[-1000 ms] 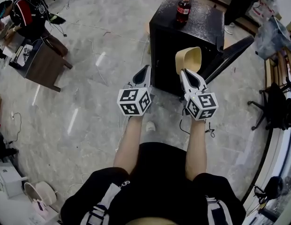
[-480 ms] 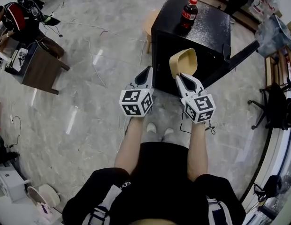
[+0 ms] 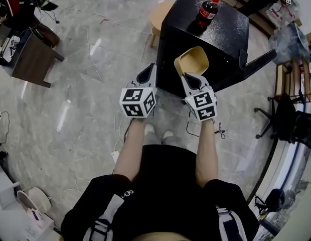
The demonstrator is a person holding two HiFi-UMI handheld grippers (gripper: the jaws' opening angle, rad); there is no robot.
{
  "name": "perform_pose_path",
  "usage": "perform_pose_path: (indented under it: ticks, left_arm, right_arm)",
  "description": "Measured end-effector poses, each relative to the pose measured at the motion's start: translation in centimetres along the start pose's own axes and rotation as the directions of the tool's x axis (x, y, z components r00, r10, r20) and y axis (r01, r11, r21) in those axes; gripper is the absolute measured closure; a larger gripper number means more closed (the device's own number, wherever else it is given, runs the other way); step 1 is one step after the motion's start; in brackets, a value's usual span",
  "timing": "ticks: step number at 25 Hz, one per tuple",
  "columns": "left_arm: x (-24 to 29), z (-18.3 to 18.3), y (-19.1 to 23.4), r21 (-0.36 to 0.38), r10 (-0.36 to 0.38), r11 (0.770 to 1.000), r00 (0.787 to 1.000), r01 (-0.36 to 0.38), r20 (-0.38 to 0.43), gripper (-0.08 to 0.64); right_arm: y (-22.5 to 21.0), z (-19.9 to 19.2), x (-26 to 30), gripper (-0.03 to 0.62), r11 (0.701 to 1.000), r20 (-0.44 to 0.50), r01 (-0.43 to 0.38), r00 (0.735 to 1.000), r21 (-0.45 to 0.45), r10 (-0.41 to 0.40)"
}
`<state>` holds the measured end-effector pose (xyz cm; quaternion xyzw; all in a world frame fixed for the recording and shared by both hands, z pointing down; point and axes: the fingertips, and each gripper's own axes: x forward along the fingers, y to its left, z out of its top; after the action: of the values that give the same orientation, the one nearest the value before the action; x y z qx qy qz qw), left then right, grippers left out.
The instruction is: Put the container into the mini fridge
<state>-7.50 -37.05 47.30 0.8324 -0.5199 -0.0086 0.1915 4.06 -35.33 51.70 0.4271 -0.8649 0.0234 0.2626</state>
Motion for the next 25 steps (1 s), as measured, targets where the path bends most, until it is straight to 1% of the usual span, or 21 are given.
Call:
perform_pose_path:
  ticks: [3,5,7,9,13,18,21,23,25]
  left_arm:
    - [0.0,0.4,0.9,-0.002,0.011,1.000,1.000,-0.011,0.008,0.549]
    - [0.1,0.7,1.5,-0.005,0.006,1.000,1.000,-0.006,0.006,0.549]
    - [0.2,0.9,1.9,-0.008,-0.015,1.000,1.000,0.015,-0.005,0.549]
    - [0.3,1.3,2.3,-0.003,-0.024,1.000,1.000,0.024,-0.009,0.549]
    - [0.1,2.4,3.5,0.011,-0.014,1.000,1.000,0.014,0.006,0.549]
    - [0.1,3.1,4.7,0.003,-0.006,1.000,1.000,0.006,0.015,0.549]
    - [0.2,3.4,4.9,0.003,-0.012,1.000,1.000,0.012,0.021,0.549]
    - [0.3,3.6,5.1,-0.003,-0.014,1.000,1.000,0.014,0.026,0.549]
    - [0.3,3.6,5.2,-0.009,-0.013,1.000,0.999,0.013,0.030,0.549]
  right_arm:
    - [-1.2,-0.8,1.0,0.569,0.998,-0.061,-0.001,0.998,-0.068,-0.003]
    - [-2.3,-0.9,1.9,0.569,0.996,-0.072,-0.002,0.997,-0.094,-0.005]
    - [-3.5,-0.7,2.7,0.569,0.994,-0.070,-0.004,0.998,-0.108,-0.004]
    - [-4.4,-1.0,3.5,0.569,0.991,-0.092,-0.003,0.996,-0.131,-0.010]
    - [-6.3,-2.3,5.6,0.568,0.984,-0.165,0.004,0.986,-0.176,-0.033]
    - [-8.0,-4.1,8.1,0.568,0.971,-0.253,0.006,0.965,-0.241,-0.069]
    - [-9.1,-4.4,9.2,0.568,0.961,-0.266,0.050,0.956,-0.271,-0.125]
    - [-9.7,-4.1,9.7,0.568,0.954,-0.244,0.099,0.954,-0.283,-0.171]
    - [-9.8,-3.6,9.7,0.566,0.951,-0.213,0.137,0.956,-0.277,-0.200]
